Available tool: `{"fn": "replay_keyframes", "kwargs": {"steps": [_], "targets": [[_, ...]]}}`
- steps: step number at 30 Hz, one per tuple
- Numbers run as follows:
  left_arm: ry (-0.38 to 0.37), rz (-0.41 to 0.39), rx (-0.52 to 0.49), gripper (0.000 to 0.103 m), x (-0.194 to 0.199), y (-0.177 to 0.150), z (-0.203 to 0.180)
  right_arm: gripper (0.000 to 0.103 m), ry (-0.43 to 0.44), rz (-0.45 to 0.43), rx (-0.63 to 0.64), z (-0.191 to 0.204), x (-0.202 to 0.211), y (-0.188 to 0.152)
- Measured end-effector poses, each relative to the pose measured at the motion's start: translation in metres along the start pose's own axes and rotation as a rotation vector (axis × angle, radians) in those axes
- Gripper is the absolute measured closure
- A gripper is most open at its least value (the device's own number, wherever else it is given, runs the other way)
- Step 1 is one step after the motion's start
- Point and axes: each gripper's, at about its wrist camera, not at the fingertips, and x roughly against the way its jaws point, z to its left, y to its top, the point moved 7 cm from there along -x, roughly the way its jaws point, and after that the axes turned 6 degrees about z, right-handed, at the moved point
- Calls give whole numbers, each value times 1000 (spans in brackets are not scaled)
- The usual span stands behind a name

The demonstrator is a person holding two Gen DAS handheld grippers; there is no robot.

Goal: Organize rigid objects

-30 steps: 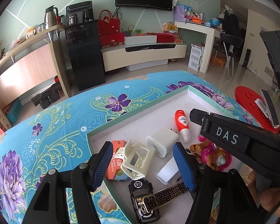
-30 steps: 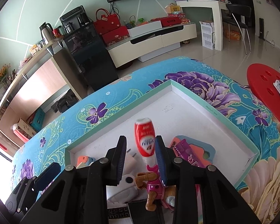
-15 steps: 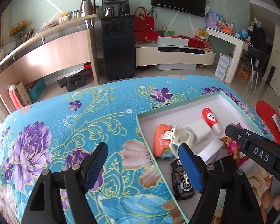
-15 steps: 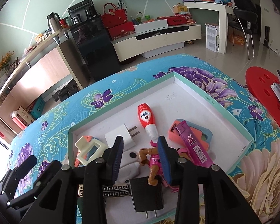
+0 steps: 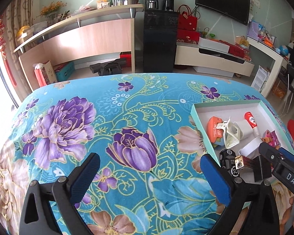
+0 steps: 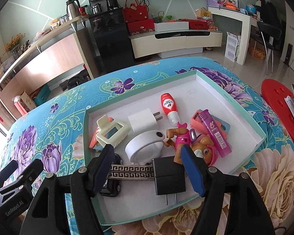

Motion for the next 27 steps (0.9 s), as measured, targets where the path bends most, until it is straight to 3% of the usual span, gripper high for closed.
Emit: {"fn": "replay_keyframes", "kwargs": {"steps": [3, 27], "targets": [[3, -5, 19, 0, 5, -7, 7, 22, 2, 1, 33, 10, 2, -5], [27, 64, 59, 0, 17, -56, 34, 21, -6, 67, 161, 45, 5, -54]]}}
